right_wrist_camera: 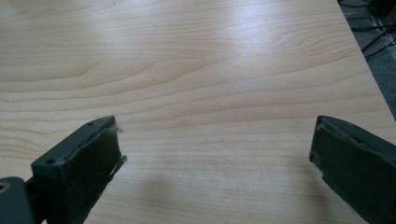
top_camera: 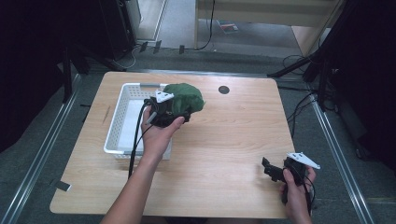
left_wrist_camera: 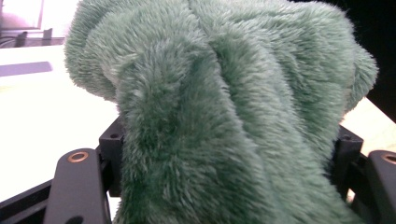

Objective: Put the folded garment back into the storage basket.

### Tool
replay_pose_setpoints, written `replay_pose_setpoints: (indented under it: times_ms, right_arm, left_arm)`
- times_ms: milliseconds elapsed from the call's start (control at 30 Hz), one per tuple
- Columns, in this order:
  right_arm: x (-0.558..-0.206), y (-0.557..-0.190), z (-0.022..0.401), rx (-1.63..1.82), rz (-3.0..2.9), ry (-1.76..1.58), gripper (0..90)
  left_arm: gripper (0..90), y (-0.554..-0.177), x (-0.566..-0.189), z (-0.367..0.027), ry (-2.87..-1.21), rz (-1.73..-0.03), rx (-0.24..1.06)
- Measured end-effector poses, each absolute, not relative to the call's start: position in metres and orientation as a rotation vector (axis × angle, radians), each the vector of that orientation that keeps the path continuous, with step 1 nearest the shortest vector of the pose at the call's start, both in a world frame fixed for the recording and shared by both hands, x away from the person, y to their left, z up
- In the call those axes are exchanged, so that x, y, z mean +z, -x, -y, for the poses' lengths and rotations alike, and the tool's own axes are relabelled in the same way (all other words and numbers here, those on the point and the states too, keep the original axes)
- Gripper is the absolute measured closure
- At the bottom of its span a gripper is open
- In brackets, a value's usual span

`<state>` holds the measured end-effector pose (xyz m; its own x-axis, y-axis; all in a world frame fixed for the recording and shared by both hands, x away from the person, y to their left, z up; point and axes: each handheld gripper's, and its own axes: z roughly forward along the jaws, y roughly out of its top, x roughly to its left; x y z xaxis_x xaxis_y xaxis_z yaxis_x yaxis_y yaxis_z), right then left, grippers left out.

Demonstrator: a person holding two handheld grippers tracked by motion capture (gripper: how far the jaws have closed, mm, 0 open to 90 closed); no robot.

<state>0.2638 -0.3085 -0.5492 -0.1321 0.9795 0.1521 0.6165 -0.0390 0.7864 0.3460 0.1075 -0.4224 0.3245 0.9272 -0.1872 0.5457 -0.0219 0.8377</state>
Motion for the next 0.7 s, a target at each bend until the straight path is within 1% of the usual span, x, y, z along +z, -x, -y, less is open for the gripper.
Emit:
replay_pose_setpoints:
  times_ms: [267, 700]
  right_arm:
    - [-0.549, -0.264, 0.309, 1.034, -1.78, -1.677, 1.9]
    - [-0.549, -0.264, 0.309, 1.035, -1.78, -1.676, 1.9]
  left_arm:
    - [27.0, -0.345, -0.421, -0.129, -1.666, -1.364, 0.558]
    - [26.6, -0.347, -0.434, -0.175, -1.608, -1.46, 0.595]
